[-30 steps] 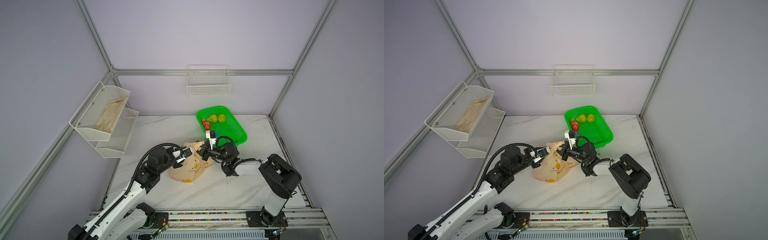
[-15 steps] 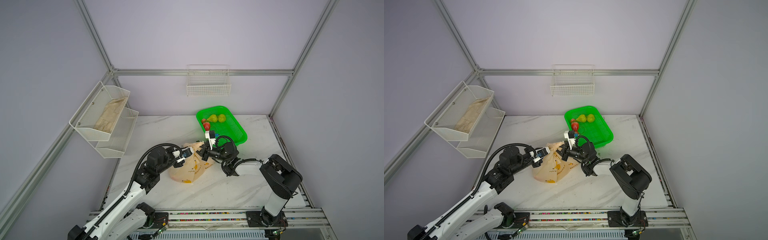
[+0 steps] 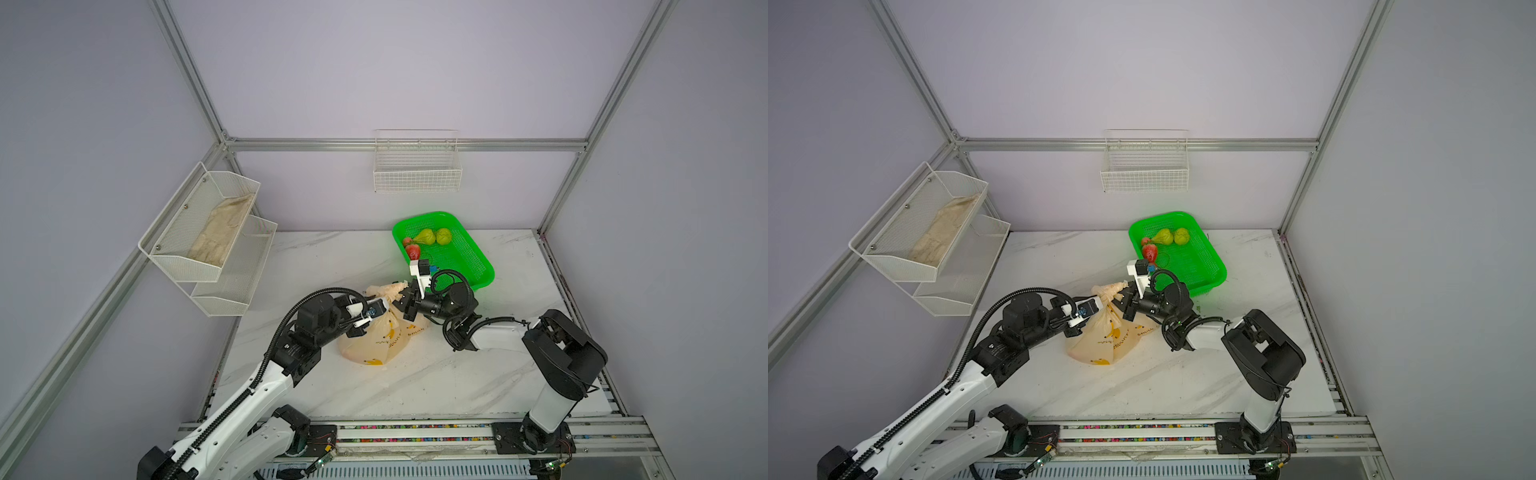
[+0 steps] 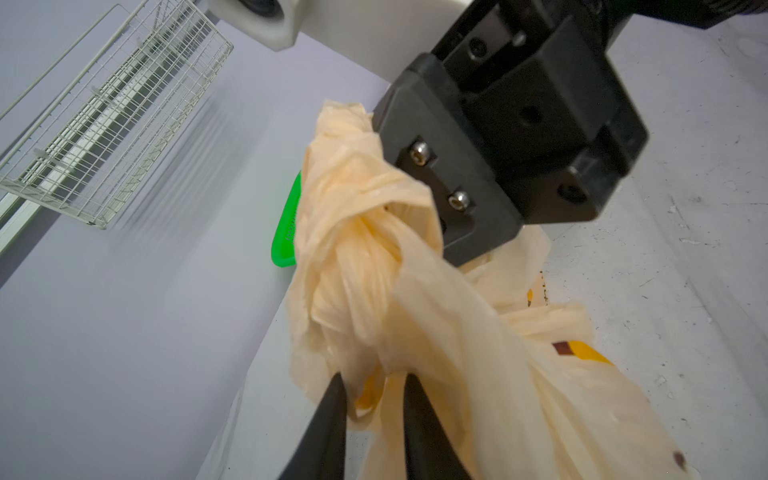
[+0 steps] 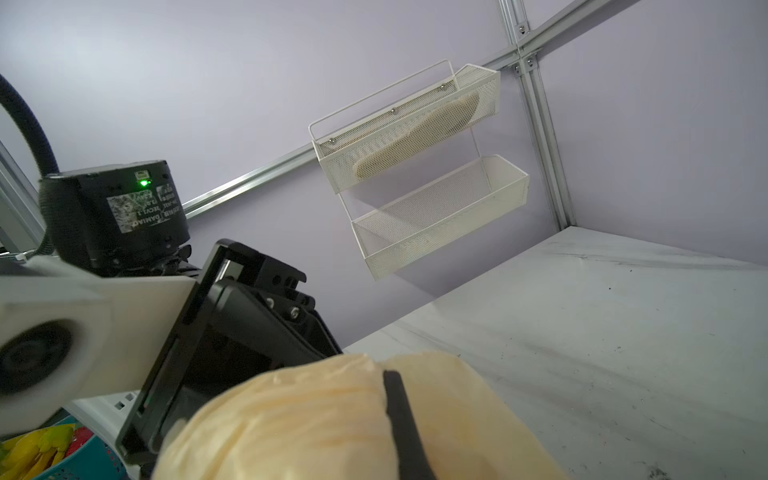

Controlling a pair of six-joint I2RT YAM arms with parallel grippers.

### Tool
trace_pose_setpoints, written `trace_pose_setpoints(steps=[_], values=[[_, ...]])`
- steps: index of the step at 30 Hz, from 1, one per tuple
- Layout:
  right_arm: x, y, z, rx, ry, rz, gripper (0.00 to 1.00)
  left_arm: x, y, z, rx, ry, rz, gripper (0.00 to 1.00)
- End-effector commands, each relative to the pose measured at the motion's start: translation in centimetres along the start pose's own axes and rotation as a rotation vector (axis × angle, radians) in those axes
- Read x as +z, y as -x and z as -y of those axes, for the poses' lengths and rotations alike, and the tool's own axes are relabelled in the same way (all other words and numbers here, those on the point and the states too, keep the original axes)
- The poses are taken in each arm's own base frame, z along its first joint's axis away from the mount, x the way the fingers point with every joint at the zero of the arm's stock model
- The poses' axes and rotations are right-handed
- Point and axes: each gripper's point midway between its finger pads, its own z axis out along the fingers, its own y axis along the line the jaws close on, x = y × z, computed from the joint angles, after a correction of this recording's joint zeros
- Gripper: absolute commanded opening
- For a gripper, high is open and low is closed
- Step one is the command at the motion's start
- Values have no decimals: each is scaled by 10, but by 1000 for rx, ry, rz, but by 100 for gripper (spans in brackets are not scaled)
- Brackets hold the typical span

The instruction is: Place the fake fruits into the plastic bag and tie a complex knot

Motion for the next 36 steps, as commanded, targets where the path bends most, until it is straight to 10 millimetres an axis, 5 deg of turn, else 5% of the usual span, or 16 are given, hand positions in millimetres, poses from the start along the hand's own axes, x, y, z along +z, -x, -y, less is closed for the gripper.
trace_pose_setpoints(steps=[1, 7, 20, 36], values=[[3, 22, -21, -48, 66, 48, 0, -7, 30, -30, 43, 83, 61, 24], [3, 18, -20, -50, 65, 38, 0, -8, 33, -37, 32, 124, 75, 25], [4, 16, -11, -79, 19, 16, 0, -15, 33, -37, 21, 116, 60, 0], [5, 14, 8, -197, -117, -66, 0, -35, 38, -47, 44, 177, 49, 0]])
